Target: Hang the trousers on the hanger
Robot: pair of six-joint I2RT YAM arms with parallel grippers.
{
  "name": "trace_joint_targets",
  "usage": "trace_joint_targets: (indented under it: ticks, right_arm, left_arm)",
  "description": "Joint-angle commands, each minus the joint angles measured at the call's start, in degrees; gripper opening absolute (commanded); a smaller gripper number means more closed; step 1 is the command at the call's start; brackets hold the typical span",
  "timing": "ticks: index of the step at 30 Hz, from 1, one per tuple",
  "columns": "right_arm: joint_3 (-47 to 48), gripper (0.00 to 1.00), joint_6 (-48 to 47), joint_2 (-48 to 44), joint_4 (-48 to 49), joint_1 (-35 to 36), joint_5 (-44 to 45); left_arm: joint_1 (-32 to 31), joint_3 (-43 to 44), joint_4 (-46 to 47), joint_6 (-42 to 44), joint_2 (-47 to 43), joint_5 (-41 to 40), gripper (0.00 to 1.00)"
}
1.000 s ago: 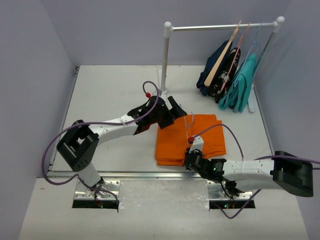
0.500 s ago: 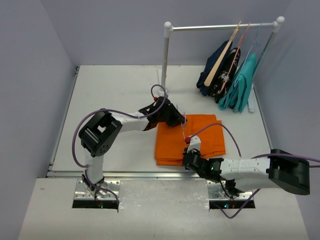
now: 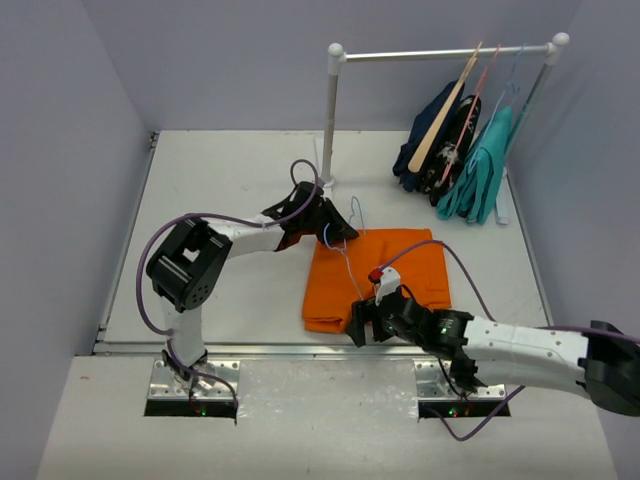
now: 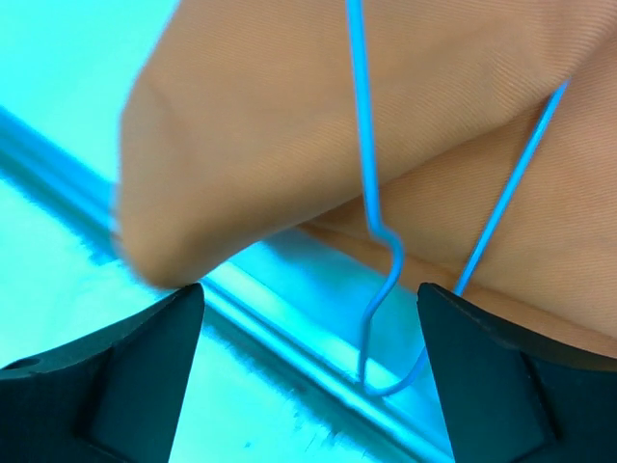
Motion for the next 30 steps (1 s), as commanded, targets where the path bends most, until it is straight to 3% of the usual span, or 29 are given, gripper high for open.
trace_joint_targets:
  ticks: [1,5,11,13,18,23,30]
  right_arm:
    - [4.09,0.91,-1.74,-8.13,-11.27,-3.67,-15.59]
    - [5.76,0.91,-1.59,-12.22,-18.52,-5.93,-12.61]
    - [6.37,0.9,2.82,-10.74,-17.44,-19.56,-15.85]
    - [6.28,0.87,3.5,-8.47,-14.07,-25.08,-20.77]
    - [5.4,0.8,5.09,-3.59,-4.06,-28.41,-23.19]
    - [6.47,0.66,7.7,3.79,2.18,-29.26,-25.45]
    - [6.17,0.61,10.08,10.28,9.1,-29.35,-25.87]
  left_arm:
    - [1.84,0.25,-2.02,6.73,-2.15,2.32,0.0]
    - [2.1,-0.81,-1.9,7.06,-2.88,2.16,0.0]
    - [1.93,1.35,-3.23,9.55,-2.0,6.67,0.0]
    - [1.93,1.13,-4.03,11.0,-2.46,6.69,0.0]
    - [1.84,0.51,-5.51,12.99,-3.34,6.65,0.0]
    - [1.14,0.86,-5.36,14.59,-2.71,7.76,0.0]
    - [0.78,1.04,-6.43,16.35,-3.03,8.42,0.0]
